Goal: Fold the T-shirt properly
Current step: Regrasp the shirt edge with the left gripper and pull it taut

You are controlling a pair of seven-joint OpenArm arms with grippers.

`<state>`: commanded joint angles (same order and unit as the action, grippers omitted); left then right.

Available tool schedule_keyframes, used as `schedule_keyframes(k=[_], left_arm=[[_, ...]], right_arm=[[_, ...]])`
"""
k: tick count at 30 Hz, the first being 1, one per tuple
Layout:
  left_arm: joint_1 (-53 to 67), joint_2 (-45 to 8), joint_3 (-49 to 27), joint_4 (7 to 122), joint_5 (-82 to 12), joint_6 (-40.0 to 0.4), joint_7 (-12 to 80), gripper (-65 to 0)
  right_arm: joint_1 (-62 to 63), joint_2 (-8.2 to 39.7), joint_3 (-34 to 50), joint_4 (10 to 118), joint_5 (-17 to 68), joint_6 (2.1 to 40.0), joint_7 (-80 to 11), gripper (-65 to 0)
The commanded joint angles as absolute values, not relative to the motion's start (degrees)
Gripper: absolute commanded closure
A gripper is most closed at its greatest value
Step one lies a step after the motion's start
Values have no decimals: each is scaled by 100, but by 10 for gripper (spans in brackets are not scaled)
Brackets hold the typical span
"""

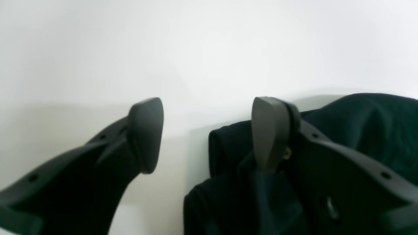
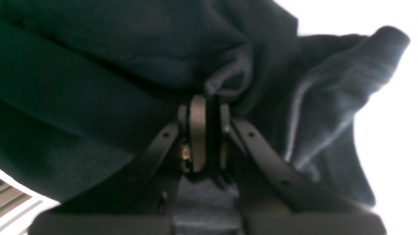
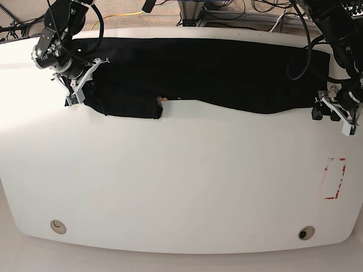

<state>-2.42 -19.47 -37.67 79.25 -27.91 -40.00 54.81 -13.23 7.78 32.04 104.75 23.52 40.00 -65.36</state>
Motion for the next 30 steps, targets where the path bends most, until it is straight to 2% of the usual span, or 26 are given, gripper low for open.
schedule_keyframes(k=[6, 12, 18, 24, 30], left_arm=[[-233, -1965, -3758, 7336, -2791, -4000, 5323, -390], [-207, -1956, -3749, 7257, -2782, -4000, 5314, -390], [-92, -1956, -3327, 7257, -2791, -4000, 5323, -388], [-75, -1895, -2993, 7257, -2809, -4000, 5323, -239], [110, -1851, -3037, 7310, -2809, -4000, 5341, -231]], right_arm=[[-1341, 778, 3196, 10475, 2352, 4000, -6527, 0], [-1341, 778, 3213, 10475, 2352, 4000, -6527, 0], [-1314, 778, 3213, 10475, 2352, 4000, -6527, 0], [-1305, 778, 3213, 10475, 2352, 4000, -6527, 0], [-1305, 778, 3213, 10475, 2352, 4000, -6527, 0]])
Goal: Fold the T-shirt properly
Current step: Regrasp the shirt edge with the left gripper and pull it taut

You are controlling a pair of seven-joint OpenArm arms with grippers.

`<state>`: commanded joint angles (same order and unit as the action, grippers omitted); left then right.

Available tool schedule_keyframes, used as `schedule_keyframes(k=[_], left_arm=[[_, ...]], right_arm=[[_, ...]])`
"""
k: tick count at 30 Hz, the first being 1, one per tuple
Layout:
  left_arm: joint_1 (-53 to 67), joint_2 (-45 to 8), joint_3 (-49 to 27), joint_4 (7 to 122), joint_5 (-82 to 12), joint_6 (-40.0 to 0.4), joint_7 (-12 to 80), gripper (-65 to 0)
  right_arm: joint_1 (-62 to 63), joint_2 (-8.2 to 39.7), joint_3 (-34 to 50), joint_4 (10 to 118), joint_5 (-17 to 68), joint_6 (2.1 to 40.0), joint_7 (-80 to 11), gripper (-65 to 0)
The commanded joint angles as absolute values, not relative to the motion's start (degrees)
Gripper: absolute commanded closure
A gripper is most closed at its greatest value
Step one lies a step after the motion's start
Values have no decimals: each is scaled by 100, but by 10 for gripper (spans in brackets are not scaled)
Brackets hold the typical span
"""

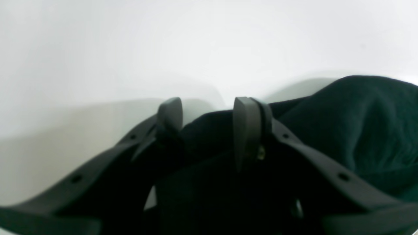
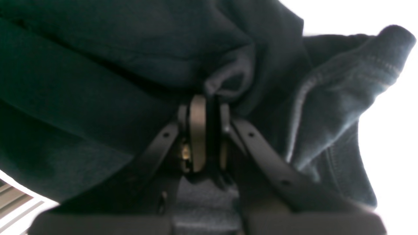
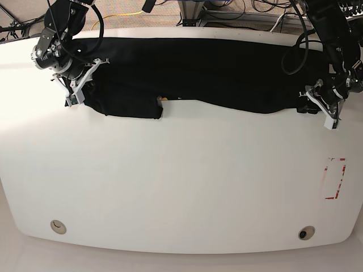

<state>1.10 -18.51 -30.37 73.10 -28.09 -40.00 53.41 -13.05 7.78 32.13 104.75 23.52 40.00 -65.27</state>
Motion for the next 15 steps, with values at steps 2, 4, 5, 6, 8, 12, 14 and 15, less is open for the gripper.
schedule_keyframes(k=[2, 4, 5, 6, 8, 12, 14, 15], left_arm=[[127, -1851, -3029, 7310, -2809, -4000, 5341, -231], [127, -1868, -3029, 7310, -2809, -4000, 5341, -236], [127, -1868, -3029, 7310, -2809, -4000, 5349, -240], [127, -1877, -3046, 7310, -2809, -4000, 5358, -246], [127, -1886, -3064, 7310, -2800, -4000, 5464, -271], [154, -1974, -3064, 7451, -2800, -4000, 5604, -307], [303, -2035, -3064, 7609, -2800, -4000, 5596, -310], [330, -2035, -3064, 7662, -2800, -4000, 5596, -311]], right_arm=[[-1297, 778, 3213, 10475, 2352, 4000, -6527, 0], [-1297, 778, 3213, 10475, 2352, 4000, -6527, 0], [-1297, 778, 3213, 10475, 2352, 4000, -6527, 0], [-1297, 778, 3213, 10475, 2352, 4000, -6527, 0], [-1297, 778, 3213, 10475, 2352, 4000, -6527, 0], [-1297, 778, 3213, 10475, 2352, 4000, -6527, 0], [-1297, 778, 3213, 10475, 2352, 4000, -6527, 0], [-1297, 778, 3213, 10475, 2352, 4000, -6527, 0]])
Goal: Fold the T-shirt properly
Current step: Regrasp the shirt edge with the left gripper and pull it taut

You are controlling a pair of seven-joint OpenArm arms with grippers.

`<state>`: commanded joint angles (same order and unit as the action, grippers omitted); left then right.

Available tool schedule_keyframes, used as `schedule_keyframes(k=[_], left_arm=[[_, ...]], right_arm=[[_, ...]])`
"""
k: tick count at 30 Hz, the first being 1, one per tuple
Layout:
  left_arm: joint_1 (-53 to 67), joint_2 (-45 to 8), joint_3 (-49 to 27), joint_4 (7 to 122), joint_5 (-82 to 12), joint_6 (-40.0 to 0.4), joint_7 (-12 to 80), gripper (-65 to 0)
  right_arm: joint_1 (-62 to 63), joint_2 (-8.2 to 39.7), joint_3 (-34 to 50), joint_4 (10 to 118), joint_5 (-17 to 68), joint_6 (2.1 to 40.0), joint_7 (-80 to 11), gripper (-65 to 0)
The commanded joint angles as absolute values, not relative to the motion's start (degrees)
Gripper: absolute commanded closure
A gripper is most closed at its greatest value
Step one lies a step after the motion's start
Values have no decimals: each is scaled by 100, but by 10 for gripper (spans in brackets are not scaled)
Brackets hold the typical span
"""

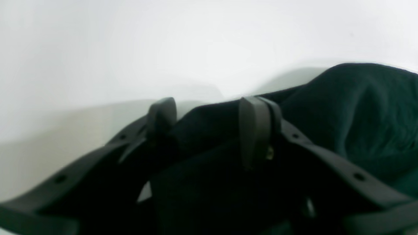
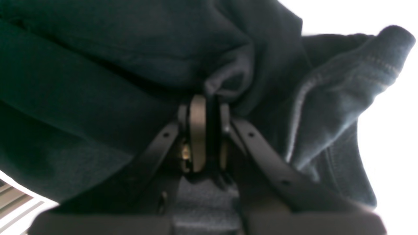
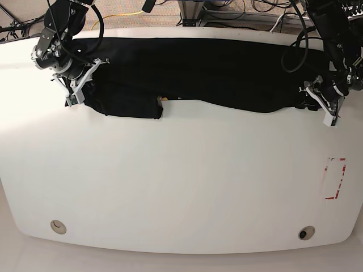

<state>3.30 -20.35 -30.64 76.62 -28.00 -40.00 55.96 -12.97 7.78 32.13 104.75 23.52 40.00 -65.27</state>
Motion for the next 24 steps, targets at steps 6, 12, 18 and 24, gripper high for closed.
schedule_keyframes(k=[6, 12, 18, 24], left_arm=[[453, -2079, -3046, 7820, -2791, -4000, 5604, -306], [470, -2070, -3020, 7811, -2791, -4000, 5596, -154], [444, -2053, -3037, 7837, -2791, -4000, 5569, -15], [356, -2053, -3055, 8462, -2791, -4000, 5499, 0]], right_arm=[[-1297, 778, 3213, 10475, 2352, 4000, -6527, 0], [-1297, 778, 3213, 10475, 2352, 4000, -6527, 0], [-1297, 778, 3213, 10475, 2352, 4000, -6527, 0], [-1297, 778, 3213, 10475, 2352, 4000, -6527, 0]])
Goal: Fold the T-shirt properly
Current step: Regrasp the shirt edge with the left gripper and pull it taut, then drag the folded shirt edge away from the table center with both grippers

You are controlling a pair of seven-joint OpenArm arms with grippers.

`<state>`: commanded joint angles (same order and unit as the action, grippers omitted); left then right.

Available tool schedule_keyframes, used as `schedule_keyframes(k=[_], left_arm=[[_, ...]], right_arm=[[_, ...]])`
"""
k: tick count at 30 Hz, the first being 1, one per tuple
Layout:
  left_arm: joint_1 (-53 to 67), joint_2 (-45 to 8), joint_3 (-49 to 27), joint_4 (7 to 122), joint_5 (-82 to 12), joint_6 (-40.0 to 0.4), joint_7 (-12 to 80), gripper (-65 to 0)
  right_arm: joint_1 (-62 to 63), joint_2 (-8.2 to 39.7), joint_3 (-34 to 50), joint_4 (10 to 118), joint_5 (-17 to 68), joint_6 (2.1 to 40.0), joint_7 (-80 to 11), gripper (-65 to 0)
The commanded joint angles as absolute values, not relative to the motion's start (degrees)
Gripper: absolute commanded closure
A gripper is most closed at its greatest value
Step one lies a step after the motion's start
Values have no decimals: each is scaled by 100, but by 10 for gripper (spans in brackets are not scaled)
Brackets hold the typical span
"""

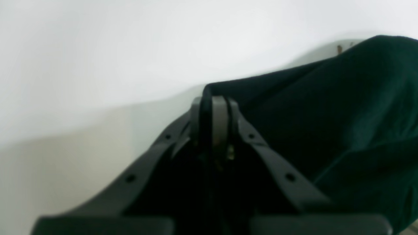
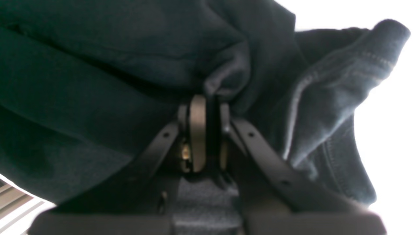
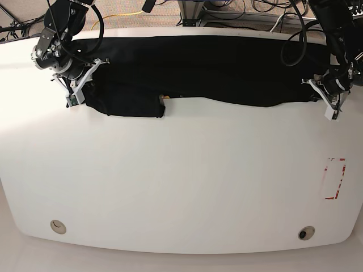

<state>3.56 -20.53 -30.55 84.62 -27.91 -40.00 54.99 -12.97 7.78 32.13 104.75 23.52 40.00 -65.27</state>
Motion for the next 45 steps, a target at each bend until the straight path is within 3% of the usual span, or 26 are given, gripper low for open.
schedule_keyframes(k=[19, 45], left_arm=[[391, -2070, -3073, 10501, -2791, -4000, 5481, 0], [1420, -2273, -3785, 10624, -2782, -4000, 5235, 0]], right_arm=[[-1297, 778, 3213, 10475, 2352, 4000, -6527, 0], [-1305, 769, 3574, 10492, 2396, 4000, -6536, 0]])
